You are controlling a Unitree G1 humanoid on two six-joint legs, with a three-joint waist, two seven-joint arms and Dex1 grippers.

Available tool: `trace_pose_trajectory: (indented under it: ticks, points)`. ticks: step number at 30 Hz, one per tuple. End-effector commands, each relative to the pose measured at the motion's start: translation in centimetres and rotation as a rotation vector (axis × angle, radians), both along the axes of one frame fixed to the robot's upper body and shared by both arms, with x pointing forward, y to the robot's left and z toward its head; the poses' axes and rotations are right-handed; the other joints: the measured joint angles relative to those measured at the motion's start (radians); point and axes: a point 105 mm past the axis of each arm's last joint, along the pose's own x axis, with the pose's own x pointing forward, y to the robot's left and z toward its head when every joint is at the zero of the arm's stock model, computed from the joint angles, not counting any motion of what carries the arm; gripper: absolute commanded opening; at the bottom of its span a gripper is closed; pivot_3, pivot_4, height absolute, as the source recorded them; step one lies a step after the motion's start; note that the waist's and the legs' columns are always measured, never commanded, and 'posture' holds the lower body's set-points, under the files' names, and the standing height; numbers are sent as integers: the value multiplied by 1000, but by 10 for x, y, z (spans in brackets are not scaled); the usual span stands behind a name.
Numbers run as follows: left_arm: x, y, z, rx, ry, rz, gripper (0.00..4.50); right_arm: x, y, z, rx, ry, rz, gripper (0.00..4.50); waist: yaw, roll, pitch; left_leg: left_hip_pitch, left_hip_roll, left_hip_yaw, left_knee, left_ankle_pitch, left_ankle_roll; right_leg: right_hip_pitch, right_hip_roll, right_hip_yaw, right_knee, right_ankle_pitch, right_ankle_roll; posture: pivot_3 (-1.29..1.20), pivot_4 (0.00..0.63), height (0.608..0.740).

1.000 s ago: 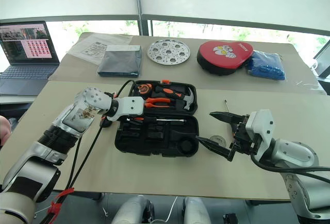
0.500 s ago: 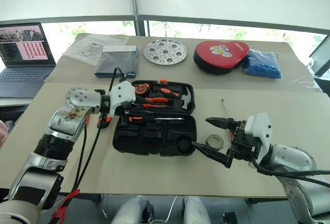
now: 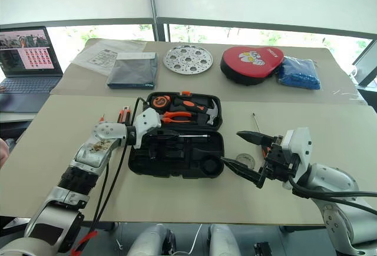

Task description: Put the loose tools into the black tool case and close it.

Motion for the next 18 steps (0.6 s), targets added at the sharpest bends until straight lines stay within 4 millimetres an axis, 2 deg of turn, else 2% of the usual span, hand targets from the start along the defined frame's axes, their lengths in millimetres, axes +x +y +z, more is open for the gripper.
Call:
trace_pose_trajectory:
  ticks: [1,3,7,9,11,13,15,17,18]
  points:
    - [-2,-7,-26,40,103,35,24,-3,-1,7,13,-52,-12,4500,2,0,0,0,0,0,0,0,0,0,0,0,0,0,0,0,150,740]
    - [-5,-9,-35,51,171,55,24,-3,1,7,19,-52,-11,4500,4,0,-1,0,0,0,0,0,0,1,0,0,0,0,0,0,150,740]
    - [-12,-9,-35,15,240,77,24,-4,0,6,23,-49,-13,4500,5,1,-6,1,0,0,0,0,1,2,-1,0,0,0,0,0,150,740]
    - [-14,-8,-23,-31,178,59,24,-2,-5,8,31,-59,-41,4500,1,2,-7,2,0,0,0,-1,1,2,-1,0,0,0,0,0,150,740]
    - [-12,-6,2,-159,71,59,24,-1,-13,9,51,-56,-84,4500,-1,2,-7,2,0,0,-1,0,1,1,-1,0,0,0,0,0,150,740]
    - [-20,6,28,-281,-21,23,530,-2,-26,6,49,-47,-132,4500,-1,1,-7,1,0,0,-1,0,0,0,-1,0,0,0,0,0,150,740]
    - [-31,20,43,-337,-74,-23,1083,-5,-39,2,24,-47,-180,4500,-1,1,-6,-1,1,0,-1,0,0,-2,-1,0,0,0,0,0,150,740]
    - [-45,54,50,-345,-87,-12,1889,-13,-67,-11,-28,-37,-292,4500,-1,1,-6,0,2,0,-3,0,-1,-2,-1,0,0,0,0,0,150,740]
    - [-49,64,51,-325,-93,-3,2263,-17,-76,-15,-46,-34,-327,4500,-2,1,-6,0,2,0,-4,0,-1,-2,-1,0,0,0,0,0,150,740]
